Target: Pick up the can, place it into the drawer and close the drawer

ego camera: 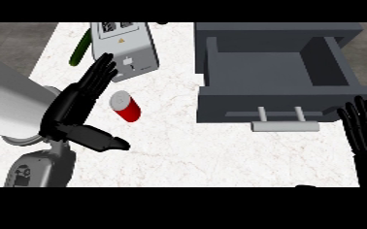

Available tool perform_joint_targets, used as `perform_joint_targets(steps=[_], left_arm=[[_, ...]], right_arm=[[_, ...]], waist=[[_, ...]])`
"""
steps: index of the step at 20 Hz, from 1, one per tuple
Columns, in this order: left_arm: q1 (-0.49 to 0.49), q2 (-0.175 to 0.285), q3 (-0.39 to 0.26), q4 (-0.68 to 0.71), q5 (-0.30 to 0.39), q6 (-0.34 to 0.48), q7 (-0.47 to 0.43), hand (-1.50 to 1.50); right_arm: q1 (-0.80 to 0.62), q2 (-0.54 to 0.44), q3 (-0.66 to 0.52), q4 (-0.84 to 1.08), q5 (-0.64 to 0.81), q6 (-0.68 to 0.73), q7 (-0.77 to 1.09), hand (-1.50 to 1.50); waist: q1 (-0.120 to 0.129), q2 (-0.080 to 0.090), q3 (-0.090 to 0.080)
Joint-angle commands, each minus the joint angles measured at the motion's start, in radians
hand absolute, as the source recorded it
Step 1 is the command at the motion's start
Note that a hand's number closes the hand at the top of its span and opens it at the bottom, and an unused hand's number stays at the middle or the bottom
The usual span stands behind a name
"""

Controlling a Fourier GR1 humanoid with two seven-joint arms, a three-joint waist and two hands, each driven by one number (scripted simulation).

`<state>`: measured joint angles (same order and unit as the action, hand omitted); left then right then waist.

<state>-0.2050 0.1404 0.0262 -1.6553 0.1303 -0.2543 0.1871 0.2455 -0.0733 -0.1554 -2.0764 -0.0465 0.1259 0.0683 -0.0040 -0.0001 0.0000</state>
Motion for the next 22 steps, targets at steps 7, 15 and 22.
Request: perform_joint_targets(steps=[7,15,22], left_arm=[[-0.037,-0.054,-0.012,0.202,-0.122,0.052,-0.162,-1.5],[-0.11,0.0,0.077,0.474,-0.125,0.012,-0.339,-1.5],[-0.092,0.032,0.09,0.567,-0.147,-0.021,-0.434,-1.5]], right_arm=[[0.003,-0.02,-0.077,0.021,-0.064,0.062,0.001,-1.5],[0.028,0.043,-0.015,-0.024,0.017,0.038,-0.008,-1.5],[-0.091,0.015,-0.062,0.051,0.003,0.025,0.022,-1.5]], waist=[[-0.002,0.0,0.0],[-0.004,0.001,0.0],[0.0,0.001,0.0]])
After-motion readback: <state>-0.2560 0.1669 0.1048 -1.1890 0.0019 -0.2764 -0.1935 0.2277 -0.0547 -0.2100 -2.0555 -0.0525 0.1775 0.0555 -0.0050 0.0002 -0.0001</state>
